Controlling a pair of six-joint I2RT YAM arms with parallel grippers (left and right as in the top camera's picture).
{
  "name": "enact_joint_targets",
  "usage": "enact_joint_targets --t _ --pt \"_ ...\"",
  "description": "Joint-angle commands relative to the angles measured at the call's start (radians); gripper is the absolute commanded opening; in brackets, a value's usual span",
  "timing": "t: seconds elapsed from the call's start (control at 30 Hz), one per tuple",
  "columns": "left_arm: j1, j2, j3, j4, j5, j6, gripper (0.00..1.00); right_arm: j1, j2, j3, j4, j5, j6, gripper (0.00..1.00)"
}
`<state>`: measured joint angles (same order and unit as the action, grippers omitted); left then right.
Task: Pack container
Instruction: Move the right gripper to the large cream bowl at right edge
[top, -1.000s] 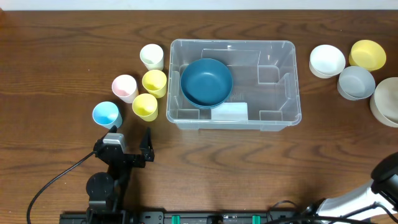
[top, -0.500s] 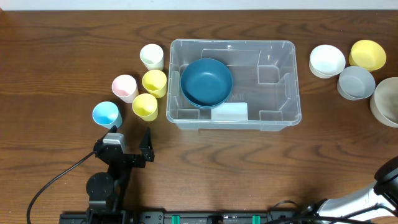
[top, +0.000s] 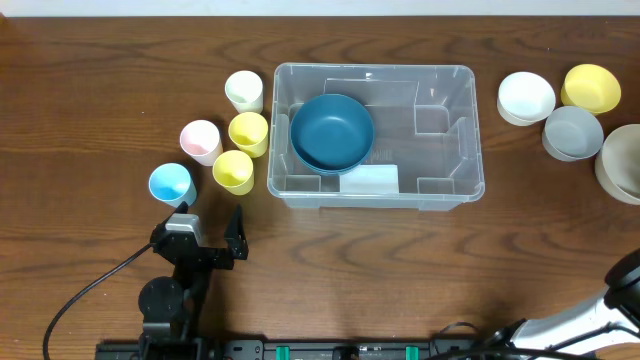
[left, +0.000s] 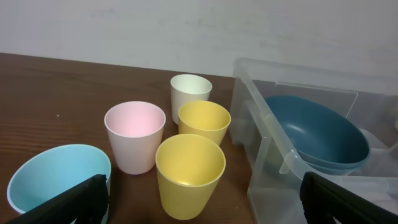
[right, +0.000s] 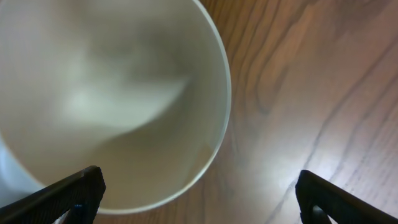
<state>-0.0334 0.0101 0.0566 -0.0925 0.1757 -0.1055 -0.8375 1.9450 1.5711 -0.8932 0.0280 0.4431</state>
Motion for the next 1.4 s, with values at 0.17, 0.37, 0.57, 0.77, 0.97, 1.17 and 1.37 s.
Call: enact_joint_targets --t 0.17,0.37,0.57,0.77,0.97,1.17,1.37 --pt "0.006 -0.006 -0.031 -0.010 -0.008 -0.005 0.98 -0.007 0.100 -0.003 0.019 -0.002 0.009 0.99" --pt "0.006 -0.006 -0.031 -0.010 -0.008 -0.005 0.98 -0.008 0.103 -0.003 0.041 0.032 -0.003 0.99" --pt "0.006 -0.006 -0.031 -0.010 -0.008 -0.005 0.98 -0.008 0.104 -0.014 0.046 0.079 -0.003 0.99" --pt "0.006 -0.006 -0.031 -0.010 -0.008 -0.005 0.98 -0.010 0.121 -0.026 0.056 0.080 -0.003 0.99" --pt "0.006 -0.006 -0.031 -0.010 -0.008 -0.005 0.98 -0.014 0.137 -0.027 0.059 0.080 -0.004 0.99" --pt "0.006 -0.006 -0.031 -0.010 -0.008 -0.005 0.98 -0.022 0.138 -0.030 0.059 0.081 -0.015 0.99" --pt "0.006 -0.006 -0.031 -0.010 -0.008 -0.005 0.98 -0.035 0.148 -0.031 0.051 0.080 -0.019 0.91"
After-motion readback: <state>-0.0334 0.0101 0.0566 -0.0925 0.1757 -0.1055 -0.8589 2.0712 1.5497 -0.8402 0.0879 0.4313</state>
